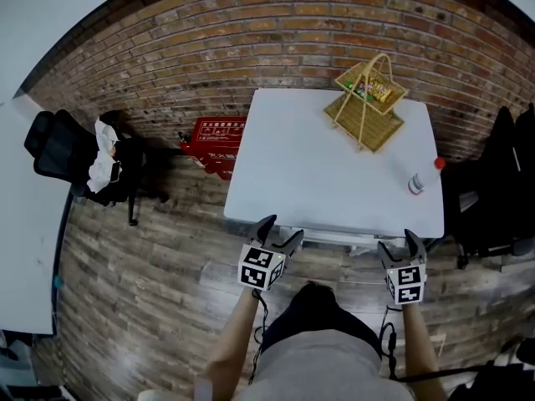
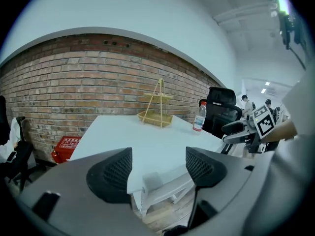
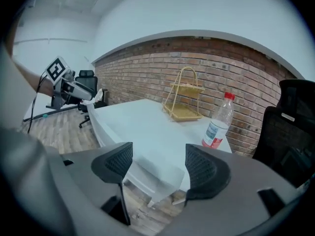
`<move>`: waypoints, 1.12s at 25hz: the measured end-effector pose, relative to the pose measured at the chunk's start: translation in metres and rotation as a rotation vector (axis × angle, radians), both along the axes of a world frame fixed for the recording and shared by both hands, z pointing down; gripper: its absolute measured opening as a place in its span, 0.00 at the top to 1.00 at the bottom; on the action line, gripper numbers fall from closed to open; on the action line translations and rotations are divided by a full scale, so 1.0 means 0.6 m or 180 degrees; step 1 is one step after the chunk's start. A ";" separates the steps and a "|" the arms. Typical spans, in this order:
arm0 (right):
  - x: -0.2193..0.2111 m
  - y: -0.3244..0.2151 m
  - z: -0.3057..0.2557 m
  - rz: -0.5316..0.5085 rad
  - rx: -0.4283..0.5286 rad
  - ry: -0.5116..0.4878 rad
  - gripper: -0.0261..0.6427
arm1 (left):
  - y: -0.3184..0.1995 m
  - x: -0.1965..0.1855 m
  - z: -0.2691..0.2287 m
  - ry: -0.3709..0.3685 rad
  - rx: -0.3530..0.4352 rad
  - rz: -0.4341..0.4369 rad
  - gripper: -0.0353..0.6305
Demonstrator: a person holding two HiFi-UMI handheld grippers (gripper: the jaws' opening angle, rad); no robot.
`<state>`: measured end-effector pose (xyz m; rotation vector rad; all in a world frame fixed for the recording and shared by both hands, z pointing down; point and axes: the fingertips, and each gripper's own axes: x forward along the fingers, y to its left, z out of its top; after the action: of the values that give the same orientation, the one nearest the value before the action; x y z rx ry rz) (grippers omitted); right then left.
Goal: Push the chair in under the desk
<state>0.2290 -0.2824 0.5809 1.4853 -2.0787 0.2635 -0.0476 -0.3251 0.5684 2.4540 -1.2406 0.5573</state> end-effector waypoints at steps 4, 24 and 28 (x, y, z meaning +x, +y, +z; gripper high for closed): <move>-0.036 -0.029 -0.068 -0.0098 0.0279 -0.0317 0.45 | 0.000 0.036 -0.039 -0.0019 0.0211 0.0185 0.43; -0.101 -0.077 -0.166 0.0385 0.0800 -0.0917 0.94 | -0.005 0.121 -0.106 0.0308 0.0536 -0.0020 0.83; -0.103 -0.073 -0.164 0.0412 0.0775 -0.0974 0.94 | -0.007 0.129 -0.109 0.0295 0.0593 -0.0030 0.84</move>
<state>0.1672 -0.3264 0.4823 1.8250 -2.3229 0.3127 0.0297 -0.3291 0.5027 2.5911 -1.3193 0.3345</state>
